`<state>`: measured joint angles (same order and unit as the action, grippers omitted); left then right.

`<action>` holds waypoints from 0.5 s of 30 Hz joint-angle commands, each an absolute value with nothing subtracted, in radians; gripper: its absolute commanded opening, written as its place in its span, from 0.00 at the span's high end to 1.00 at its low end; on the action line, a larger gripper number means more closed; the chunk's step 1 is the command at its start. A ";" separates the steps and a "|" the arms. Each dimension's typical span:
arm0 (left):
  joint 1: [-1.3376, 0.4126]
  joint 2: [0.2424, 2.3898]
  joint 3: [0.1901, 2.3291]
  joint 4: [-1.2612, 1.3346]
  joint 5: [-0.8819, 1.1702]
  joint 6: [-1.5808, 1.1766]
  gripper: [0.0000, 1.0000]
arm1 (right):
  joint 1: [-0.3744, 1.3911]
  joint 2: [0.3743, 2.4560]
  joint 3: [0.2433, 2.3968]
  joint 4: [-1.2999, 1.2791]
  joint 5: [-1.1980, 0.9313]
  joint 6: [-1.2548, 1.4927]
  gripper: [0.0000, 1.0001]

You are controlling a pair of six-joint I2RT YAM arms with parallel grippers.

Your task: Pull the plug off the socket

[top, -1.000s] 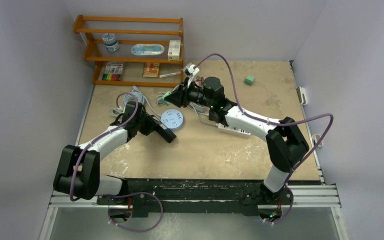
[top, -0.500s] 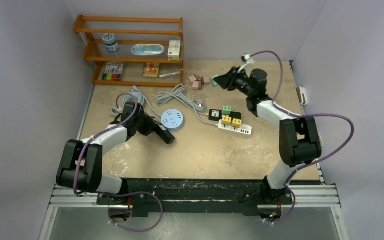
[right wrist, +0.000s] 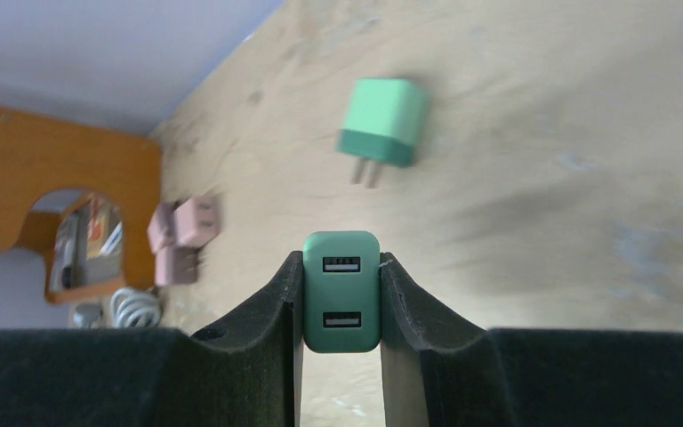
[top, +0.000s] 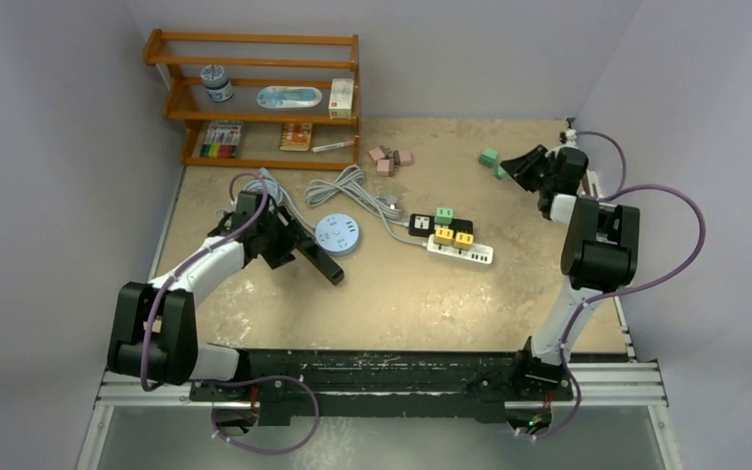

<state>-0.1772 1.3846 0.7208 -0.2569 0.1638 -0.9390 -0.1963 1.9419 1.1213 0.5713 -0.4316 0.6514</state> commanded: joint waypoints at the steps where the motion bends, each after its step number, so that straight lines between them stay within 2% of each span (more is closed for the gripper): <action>1: -0.152 1.293 0.835 -0.375 0.182 -0.819 0.27 | -0.250 1.931 1.127 0.635 -0.392 0.698 1.00; 3: -0.145 1.268 0.878 -0.426 0.172 -0.788 0.25 | -0.261 1.946 1.140 0.626 -0.371 0.693 0.95; 10: -0.141 1.263 1.042 -0.472 0.192 -0.714 0.20 | -0.262 2.034 1.197 0.627 -0.336 0.630 0.57; 14: -0.141 1.299 1.078 -0.413 0.217 -0.722 0.19 | -0.245 1.965 1.121 0.787 -0.336 0.545 0.41; 15: -0.141 1.311 1.079 -0.391 0.231 -0.730 0.19 | -0.236 1.923 1.060 0.842 -0.330 0.523 0.31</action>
<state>-0.1501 1.2808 1.0336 -0.4465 0.1848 -0.7532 -0.2584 2.0441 1.1431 0.6212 -0.3500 0.6209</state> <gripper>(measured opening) 0.806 0.574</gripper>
